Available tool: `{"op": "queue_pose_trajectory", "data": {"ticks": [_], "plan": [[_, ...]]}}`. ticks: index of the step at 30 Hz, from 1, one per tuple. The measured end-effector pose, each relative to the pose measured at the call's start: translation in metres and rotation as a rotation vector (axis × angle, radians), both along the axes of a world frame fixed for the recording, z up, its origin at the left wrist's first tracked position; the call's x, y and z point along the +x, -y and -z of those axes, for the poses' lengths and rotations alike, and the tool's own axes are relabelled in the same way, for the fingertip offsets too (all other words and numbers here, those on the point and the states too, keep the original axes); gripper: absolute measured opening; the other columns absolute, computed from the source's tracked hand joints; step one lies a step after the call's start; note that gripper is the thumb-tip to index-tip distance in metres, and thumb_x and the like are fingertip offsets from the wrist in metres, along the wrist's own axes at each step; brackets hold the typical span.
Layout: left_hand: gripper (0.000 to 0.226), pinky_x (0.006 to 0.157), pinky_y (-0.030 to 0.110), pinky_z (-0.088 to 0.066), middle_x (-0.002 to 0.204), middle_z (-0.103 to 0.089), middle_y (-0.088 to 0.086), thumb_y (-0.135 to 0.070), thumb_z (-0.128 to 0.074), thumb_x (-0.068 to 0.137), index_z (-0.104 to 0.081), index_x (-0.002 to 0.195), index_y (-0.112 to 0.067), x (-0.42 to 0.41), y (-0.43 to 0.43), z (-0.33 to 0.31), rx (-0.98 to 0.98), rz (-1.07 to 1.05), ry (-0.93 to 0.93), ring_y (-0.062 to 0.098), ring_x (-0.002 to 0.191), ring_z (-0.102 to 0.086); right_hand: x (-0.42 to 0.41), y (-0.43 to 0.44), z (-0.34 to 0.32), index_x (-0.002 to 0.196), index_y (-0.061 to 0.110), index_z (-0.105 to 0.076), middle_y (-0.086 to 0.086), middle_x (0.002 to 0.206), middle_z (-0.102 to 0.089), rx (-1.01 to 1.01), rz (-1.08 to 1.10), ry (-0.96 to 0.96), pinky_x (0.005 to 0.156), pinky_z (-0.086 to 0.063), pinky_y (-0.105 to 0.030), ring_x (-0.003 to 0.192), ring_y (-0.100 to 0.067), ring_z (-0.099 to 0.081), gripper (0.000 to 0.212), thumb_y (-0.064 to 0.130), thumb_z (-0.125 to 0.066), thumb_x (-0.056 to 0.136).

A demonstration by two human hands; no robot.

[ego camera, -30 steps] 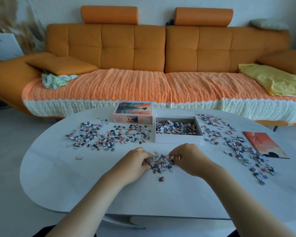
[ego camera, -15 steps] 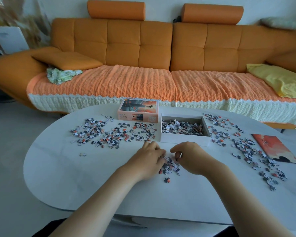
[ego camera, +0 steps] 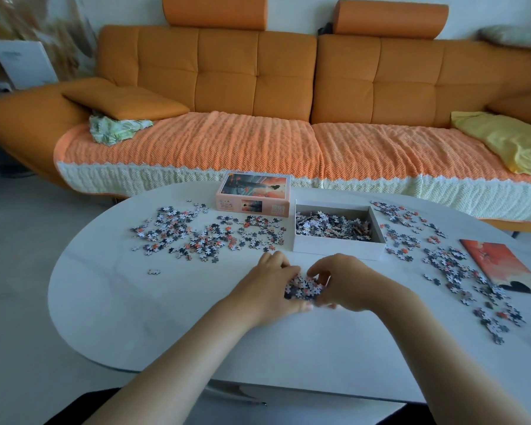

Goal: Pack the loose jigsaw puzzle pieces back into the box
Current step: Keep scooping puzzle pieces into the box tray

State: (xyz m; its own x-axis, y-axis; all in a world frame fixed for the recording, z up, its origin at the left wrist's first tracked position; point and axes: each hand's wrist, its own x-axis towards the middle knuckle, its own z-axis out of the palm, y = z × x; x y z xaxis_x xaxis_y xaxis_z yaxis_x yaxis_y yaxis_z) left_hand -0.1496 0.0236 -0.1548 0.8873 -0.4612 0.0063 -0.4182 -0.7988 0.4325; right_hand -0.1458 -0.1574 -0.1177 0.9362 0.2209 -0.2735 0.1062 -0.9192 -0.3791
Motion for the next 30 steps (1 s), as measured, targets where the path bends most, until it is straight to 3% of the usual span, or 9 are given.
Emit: {"op": "queue_pose_trajectory", "data": {"ticks": [4, 7, 10, 14, 16, 21, 26, 30], "plan": [[0.094, 0.105, 0.033, -0.038, 0.125, -0.035, -0.009, -0.068, -0.065, 0.076, -0.033, 0.15, -0.02, 0.007, -0.01, -0.002, -0.024, 0.001, -0.078, 0.007, 0.126, -0.029, 0.0, 0.005, 0.0, 0.126, 0.026, -0.061, 0.01, 0.102, -0.062, 0.039, 0.027, -0.001, 0.069, -0.055, -0.028, 0.081, -0.013, -0.063, 0.055, 0.023, -0.079, 0.074], [0.105, 0.109, 0.037, -0.034, 0.138, -0.027, -0.011, -0.072, -0.064, 0.072, -0.02, 0.153, -0.024, 0.008, -0.028, -0.006, 0.102, -0.001, -0.118, 0.007, 0.136, -0.019, -0.002, 0.008, -0.001, 0.138, 0.028, -0.049, 0.008, 0.115, -0.054, -0.003, 0.008, -0.013, 0.077, -0.046, -0.024, 0.094, -0.013, -0.056, 0.071, 0.035, -0.08, 0.075], [0.085, 0.105, 0.036, -0.037, 0.135, -0.026, -0.01, -0.062, -0.06, 0.081, -0.025, 0.151, -0.028, 0.007, -0.036, -0.006, 0.164, 0.037, -0.074, 0.009, 0.133, -0.02, -0.003, 0.0, 0.002, 0.139, 0.027, -0.048, 0.002, 0.124, -0.049, -0.052, 0.011, -0.007, 0.087, -0.044, -0.028, 0.105, -0.018, -0.053, 0.08, 0.046, -0.082, 0.069], [0.063, 0.095, 0.035, -0.041, 0.126, -0.033, -0.007, -0.053, -0.054, 0.09, -0.036, 0.146, -0.031, 0.007, -0.022, -0.005, 0.153, 0.075, -0.013, 0.012, 0.125, -0.027, 0.0, -0.014, 0.005, 0.102, 0.027, -0.071, -0.002, 0.099, -0.065, 0.022, -0.015, 0.031, 0.061, -0.049, -0.028, 0.081, -0.021, -0.063, 0.03, 0.032, -0.077, 0.073], [0.047, 0.091, 0.039, -0.045, 0.116, -0.036, -0.007, -0.048, -0.054, 0.09, -0.047, 0.134, -0.032, 0.008, -0.016, -0.004, 0.111, 0.087, -0.001, 0.012, 0.118, -0.031, 0.001, -0.017, 0.003, 0.095, 0.027, -0.073, -0.003, 0.089, -0.069, 0.04, -0.007, 0.035, 0.058, -0.049, -0.027, 0.078, -0.02, -0.065, 0.021, 0.028, -0.074, 0.074], [0.031, 0.081, 0.03, -0.042, 0.103, -0.043, -0.005, -0.029, -0.062, 0.09, -0.062, 0.12, -0.024, 0.01, -0.01, -0.004, -0.083, 0.025, -0.049, 0.013, 0.1, -0.049, 0.003, -0.019, 0.001, 0.1, 0.024, -0.073, -0.001, 0.092, -0.07, 0.067, 0.051, 0.042, 0.066, -0.051, -0.029, 0.084, -0.018, -0.063, 0.027, 0.025, -0.077, 0.073], [0.025, 0.074, 0.022, -0.035, 0.099, -0.049, -0.006, -0.019, -0.065, 0.089, -0.068, 0.114, -0.018, 0.016, -0.007, -0.006, -0.136, -0.022, -0.021, 0.011, 0.09, -0.051, 0.009, -0.018, 0.004, 0.097, 0.023, -0.067, 0.003, 0.094, -0.069, 0.146, 0.093, 0.029, 0.06, -0.053, -0.026, 0.069, -0.012, -0.067, 0.029, 0.022, -0.081, 0.071], [0.018, 0.07, 0.015, -0.039, 0.094, -0.057, -0.009, -0.015, -0.072, 0.083, -0.071, 0.1, -0.021, 0.022, -0.006, -0.009, -0.197, -0.055, -0.041, 0.008, 0.084, -0.054, 0.013, -0.014, 0.006, 0.085, 0.023, -0.063, -0.002, 0.083, -0.074, 0.206, 0.108, -0.006, 0.052, -0.05, -0.022, 0.062, -0.01, -0.07, 0.021, 0.017, -0.079, 0.073]]}}
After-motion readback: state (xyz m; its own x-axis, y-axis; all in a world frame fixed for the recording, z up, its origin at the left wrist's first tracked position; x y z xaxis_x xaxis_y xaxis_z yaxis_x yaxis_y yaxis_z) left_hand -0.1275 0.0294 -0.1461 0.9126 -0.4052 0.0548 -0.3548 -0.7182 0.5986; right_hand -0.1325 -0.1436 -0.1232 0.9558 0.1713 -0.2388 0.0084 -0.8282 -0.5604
